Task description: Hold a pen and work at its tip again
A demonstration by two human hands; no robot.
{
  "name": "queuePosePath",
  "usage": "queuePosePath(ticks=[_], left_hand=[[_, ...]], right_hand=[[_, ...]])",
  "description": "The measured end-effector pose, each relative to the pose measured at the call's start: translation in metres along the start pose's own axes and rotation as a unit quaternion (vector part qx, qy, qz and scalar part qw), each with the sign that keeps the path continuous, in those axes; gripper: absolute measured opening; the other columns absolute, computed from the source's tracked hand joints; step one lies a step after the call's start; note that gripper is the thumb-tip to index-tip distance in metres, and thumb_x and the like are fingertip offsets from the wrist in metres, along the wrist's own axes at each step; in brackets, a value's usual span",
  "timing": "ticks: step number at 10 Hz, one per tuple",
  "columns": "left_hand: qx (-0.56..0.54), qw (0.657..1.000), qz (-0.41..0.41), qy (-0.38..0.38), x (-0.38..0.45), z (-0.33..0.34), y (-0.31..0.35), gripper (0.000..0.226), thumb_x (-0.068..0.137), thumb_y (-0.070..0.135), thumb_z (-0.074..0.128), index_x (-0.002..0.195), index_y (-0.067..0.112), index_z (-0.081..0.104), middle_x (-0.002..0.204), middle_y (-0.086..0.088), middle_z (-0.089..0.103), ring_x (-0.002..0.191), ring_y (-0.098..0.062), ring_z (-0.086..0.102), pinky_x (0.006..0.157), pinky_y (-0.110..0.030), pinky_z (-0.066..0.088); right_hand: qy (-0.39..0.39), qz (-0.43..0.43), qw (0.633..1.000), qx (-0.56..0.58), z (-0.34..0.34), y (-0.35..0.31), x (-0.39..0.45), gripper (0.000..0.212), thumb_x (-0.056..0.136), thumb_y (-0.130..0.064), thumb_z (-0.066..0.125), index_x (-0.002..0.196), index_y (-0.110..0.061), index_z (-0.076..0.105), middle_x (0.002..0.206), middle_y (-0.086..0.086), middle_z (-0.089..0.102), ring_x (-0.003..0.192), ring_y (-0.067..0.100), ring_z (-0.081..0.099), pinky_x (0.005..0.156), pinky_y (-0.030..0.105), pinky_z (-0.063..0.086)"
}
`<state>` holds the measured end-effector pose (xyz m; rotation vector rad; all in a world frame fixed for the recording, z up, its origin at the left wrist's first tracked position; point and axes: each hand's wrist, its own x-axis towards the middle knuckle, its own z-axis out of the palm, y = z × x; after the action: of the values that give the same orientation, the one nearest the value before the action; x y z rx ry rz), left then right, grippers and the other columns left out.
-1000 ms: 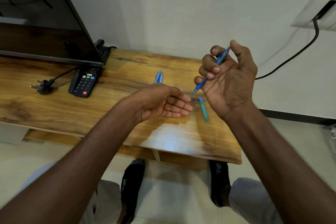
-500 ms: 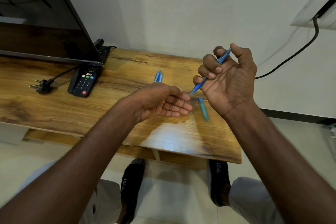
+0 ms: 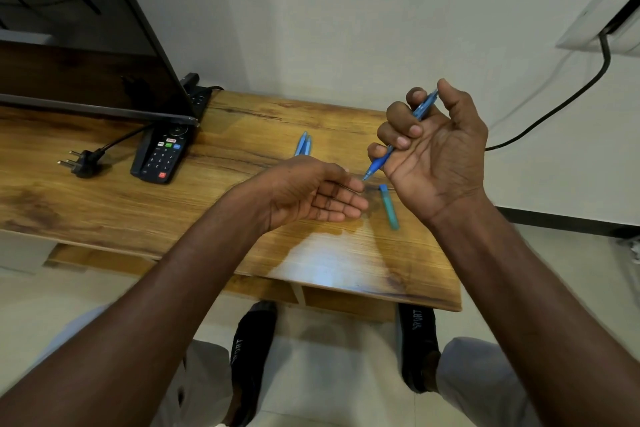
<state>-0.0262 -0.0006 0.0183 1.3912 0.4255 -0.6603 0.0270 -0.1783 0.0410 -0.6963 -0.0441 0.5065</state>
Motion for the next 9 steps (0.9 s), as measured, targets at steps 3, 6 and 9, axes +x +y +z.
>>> queuePosePath(ticks=[3,6,9], left_hand=[[-0.007,1.000,0.002,-0.010,0.0007,0.0006,-0.0002,0.032,0.108,0.023,0.053,0.124,0.002,0.071,0.114,-0.019,0.078,0.111,-0.030,0.076,0.099,-0.039,0.058],[-0.015,1.000,0.001,-0.015,0.0015,-0.0001,-0.0009,0.034,0.109,0.024,0.051,0.125,0.001,0.070,0.116,-0.020,0.078,0.111,-0.031,0.076,0.099,-0.039,0.058],[-0.019,1.000,0.001,-0.019,0.0002,0.0003,0.0009,0.034,0.109,0.022,0.051,0.126,0.000,0.070,0.117,-0.020,0.077,0.112,-0.031,0.075,0.098,-0.039,0.058]], right_hand=[[0.014,0.000,1.000,0.026,-0.0035,-0.0020,-0.0005,0.036,0.103,-0.049,0.040,0.087,-0.020,0.053,0.067,-0.005,0.028,0.061,0.013,0.025,0.064,0.033,0.033],[0.017,0.004,0.999,0.043,-0.0044,-0.0020,-0.0002,0.037,0.103,-0.050,0.040,0.086,-0.020,0.054,0.068,-0.005,0.028,0.061,0.012,0.027,0.065,0.033,0.034],[0.017,0.007,0.998,0.054,-0.0053,-0.0031,-0.0004,0.037,0.102,-0.049,0.040,0.084,-0.020,0.053,0.068,-0.005,0.027,0.062,0.013,0.025,0.065,0.033,0.033]])
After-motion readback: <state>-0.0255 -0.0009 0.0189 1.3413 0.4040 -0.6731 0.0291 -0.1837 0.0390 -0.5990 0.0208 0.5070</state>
